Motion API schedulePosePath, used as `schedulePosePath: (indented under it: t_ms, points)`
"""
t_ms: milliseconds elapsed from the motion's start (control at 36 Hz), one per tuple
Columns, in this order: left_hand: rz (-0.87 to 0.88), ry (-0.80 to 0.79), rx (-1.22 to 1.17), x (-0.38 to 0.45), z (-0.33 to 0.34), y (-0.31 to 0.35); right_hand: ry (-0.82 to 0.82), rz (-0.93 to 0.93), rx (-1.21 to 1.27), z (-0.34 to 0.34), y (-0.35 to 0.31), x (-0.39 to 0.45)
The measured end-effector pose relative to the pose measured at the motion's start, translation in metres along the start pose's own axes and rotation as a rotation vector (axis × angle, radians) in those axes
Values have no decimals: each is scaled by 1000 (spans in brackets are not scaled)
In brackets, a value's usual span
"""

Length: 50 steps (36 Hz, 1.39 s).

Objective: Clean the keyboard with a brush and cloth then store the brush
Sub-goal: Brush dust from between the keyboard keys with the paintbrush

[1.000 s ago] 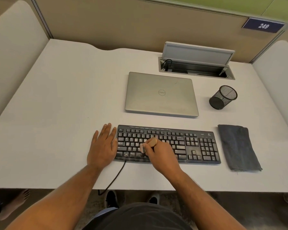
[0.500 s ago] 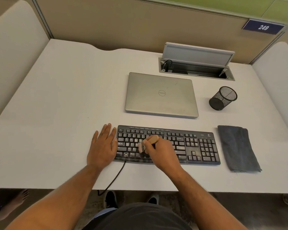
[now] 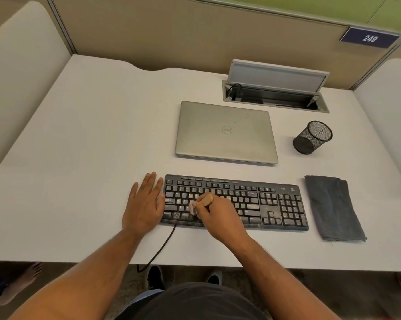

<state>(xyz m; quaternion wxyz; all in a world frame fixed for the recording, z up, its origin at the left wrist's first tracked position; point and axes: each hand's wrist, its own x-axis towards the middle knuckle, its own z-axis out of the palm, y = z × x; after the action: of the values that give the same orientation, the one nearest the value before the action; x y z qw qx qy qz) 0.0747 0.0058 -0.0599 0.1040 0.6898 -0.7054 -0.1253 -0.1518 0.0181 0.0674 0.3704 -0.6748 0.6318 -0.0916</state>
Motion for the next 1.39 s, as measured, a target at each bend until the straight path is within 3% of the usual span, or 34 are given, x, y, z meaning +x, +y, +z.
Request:
schedulePosePath:
  t_ms: [806, 1278, 1389]
  points:
    - [4, 13, -2, 0, 1, -1, 83, 31, 132, -2, -1, -1]
    - [-4, -4, 1, -1, 1, -1, 17, 36, 55, 3, 2, -2]
    - [-2, 2, -10, -1, 0, 0, 72, 43, 144, -1, -1, -1]
